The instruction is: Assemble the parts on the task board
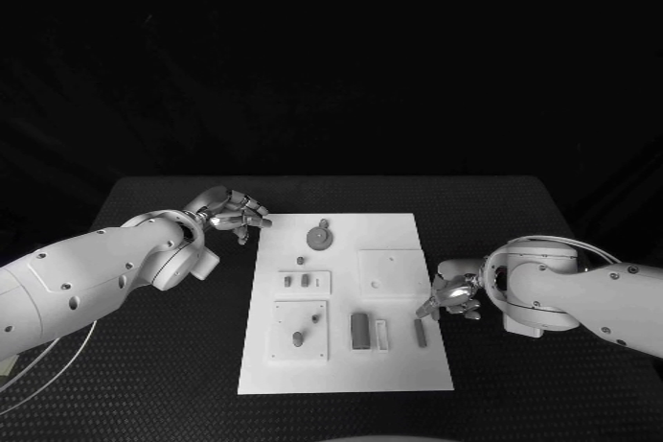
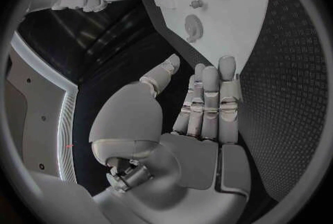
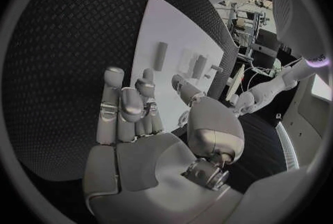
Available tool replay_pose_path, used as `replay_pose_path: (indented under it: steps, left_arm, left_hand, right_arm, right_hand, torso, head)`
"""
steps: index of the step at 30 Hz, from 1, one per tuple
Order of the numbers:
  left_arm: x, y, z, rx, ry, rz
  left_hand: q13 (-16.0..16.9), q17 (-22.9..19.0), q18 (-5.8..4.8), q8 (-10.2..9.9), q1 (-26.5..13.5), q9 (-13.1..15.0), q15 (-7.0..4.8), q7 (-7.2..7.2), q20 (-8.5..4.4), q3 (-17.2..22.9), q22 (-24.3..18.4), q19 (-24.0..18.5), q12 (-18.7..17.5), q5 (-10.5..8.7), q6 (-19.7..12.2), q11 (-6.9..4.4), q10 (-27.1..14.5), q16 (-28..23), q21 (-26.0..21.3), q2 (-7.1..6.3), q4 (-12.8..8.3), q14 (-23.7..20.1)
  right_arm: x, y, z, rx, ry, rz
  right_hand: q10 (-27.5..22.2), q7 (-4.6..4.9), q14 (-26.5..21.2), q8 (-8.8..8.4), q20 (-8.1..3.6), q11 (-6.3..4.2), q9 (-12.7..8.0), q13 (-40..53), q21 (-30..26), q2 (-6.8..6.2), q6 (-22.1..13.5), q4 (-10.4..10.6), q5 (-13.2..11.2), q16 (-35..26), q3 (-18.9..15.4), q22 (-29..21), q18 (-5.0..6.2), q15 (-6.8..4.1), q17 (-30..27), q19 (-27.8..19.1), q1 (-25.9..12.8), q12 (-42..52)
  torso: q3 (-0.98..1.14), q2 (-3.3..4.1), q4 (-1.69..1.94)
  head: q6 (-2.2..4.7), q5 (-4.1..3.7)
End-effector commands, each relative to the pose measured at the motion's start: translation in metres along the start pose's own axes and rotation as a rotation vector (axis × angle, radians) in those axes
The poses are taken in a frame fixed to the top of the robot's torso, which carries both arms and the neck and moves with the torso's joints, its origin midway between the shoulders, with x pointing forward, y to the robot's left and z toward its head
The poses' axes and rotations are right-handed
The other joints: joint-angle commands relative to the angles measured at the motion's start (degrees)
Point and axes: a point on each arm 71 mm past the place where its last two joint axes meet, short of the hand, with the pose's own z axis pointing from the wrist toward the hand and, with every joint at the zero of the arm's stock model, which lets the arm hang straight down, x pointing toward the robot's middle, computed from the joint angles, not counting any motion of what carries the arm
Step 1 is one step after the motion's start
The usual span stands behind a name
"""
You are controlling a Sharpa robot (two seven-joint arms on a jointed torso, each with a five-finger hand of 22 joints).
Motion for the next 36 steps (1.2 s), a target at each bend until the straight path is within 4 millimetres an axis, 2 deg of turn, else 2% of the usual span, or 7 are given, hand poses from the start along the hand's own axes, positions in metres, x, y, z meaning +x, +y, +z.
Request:
replay_pose_path:
  steps: [1,8,17,28,32,36]
  left_arm:
    - [0.001,-0.001,0.000,0.008,0.011,-0.003]
    - [0.002,-0.002,0.000,0.010,0.015,-0.003]
    - [0.002,-0.002,0.000,0.009,0.014,-0.003]
    - [0.002,-0.001,0.000,0.009,0.014,-0.003]
    - [0.001,-0.001,0.000,0.007,0.013,-0.003]
    - [0.001,-0.001,-0.001,0.006,0.012,-0.003]
  left_hand:
    - [0.06,0.06,4.65,0.24,-0.43,-0.07,0.10,0.43,0.03,-0.02,0.09,0.28,0.34,-0.21,0.11,0.45,-0.88,-0.28,-0.37,0.04,0.24,0.42]
    - [0.06,0.07,4.65,0.25,-0.47,-0.07,0.10,0.42,0.03,-0.04,0.11,0.29,0.35,-0.21,0.11,0.45,-0.89,-0.28,-0.38,0.04,0.28,0.43]
    - [0.06,0.08,4.66,0.25,-0.52,-0.09,0.10,0.43,0.03,-0.07,0.14,0.30,0.36,-0.21,0.07,0.45,-0.91,-0.27,-0.39,0.02,0.31,0.42]
    - [0.06,0.09,4.67,0.26,-0.54,-0.10,0.10,0.44,0.03,-0.07,0.17,0.30,0.38,-0.21,0.04,0.45,-0.93,-0.27,-0.41,0.04,0.34,0.42]
    - [0.06,0.09,4.67,0.26,-0.54,-0.11,0.09,0.43,0.03,-0.07,0.18,0.31,0.38,-0.21,0.04,0.45,-0.93,-0.27,-0.42,0.04,0.35,0.42]
    - [0.06,0.09,4.67,0.27,-0.54,-0.11,0.09,0.43,0.03,-0.07,0.19,0.31,0.39,-0.21,0.03,0.45,-0.94,-0.27,-0.43,0.06,0.35,0.42]
  right_arm:
    - [0.004,-0.002,0.000,0.025,0.038,-0.078]
    - [0.016,-0.003,0.009,0.038,0.061,-0.094]
    - [0.032,0.010,0.021,0.016,0.092,-0.100]
    - [0.041,0.018,0.029,0.005,0.105,-0.116]
    - [0.045,0.019,0.031,0.012,0.115,-0.169]
    - [0.048,0.020,0.033,0.020,0.093,-0.233]
  right_hand:
    - [0.50,-0.09,-0.08,0.38,-0.08,-0.05,0.08,-0.07,-0.04,0.47,0.53,-0.29,-0.32,-0.04,-0.02,1.21,0.95,-0.40,-0.09,-0.18,-0.14,-0.11]
    - [0.54,-0.15,-0.09,0.43,-0.04,-0.10,0.14,-0.11,-0.04,0.63,0.72,-0.23,-0.32,-0.05,-0.18,1.20,0.95,-0.45,-0.11,-0.21,-0.43,-0.17]
    - [0.54,-0.16,-0.11,0.39,-0.03,-0.11,0.14,-0.14,-0.05,0.69,0.70,-0.23,-0.32,-0.07,-0.21,1.19,0.95,-0.46,-0.13,-0.25,-0.51,-0.21]
    - [0.59,-0.19,-0.12,0.32,-0.07,-0.14,0.18,-0.18,-0.03,1.19,0.71,-0.65,-0.32,-0.08,-0.10,1.20,0.95,-0.50,-0.16,-0.30,-0.21,-0.27]
    - [0.63,-0.18,-0.14,0.20,-0.12,-0.14,0.26,-0.21,0.08,2.48,0.66,-2.62,-0.32,-0.08,0.14,1.24,0.95,-0.51,-0.19,-0.37,1.30,-0.34]
    - [0.46,0.03,-0.23,-0.24,-0.05,0.06,0.22,-0.28,0.10,3.37,0.12,-5.71,-0.31,-0.29,0.74,1.22,0.94,-0.34,-0.34,-0.57,4.36,-0.56]
  torso:
    - [-0.05,0.00,0.06]
    - [-0.18,-0.03,0.14]
    - [-0.21,-0.03,0.16]
    - [-0.20,-0.01,0.14]
    - [-0.19,-0.04,0.16]
    - [-0.17,-0.04,0.14]
  head:
    - [-0.09,-0.17]
    - [-0.24,-0.35]
    - [-0.49,-0.22]
    - [-0.73,-0.15]
    - [-0.80,-0.13]
    - [-0.91,-0.04]
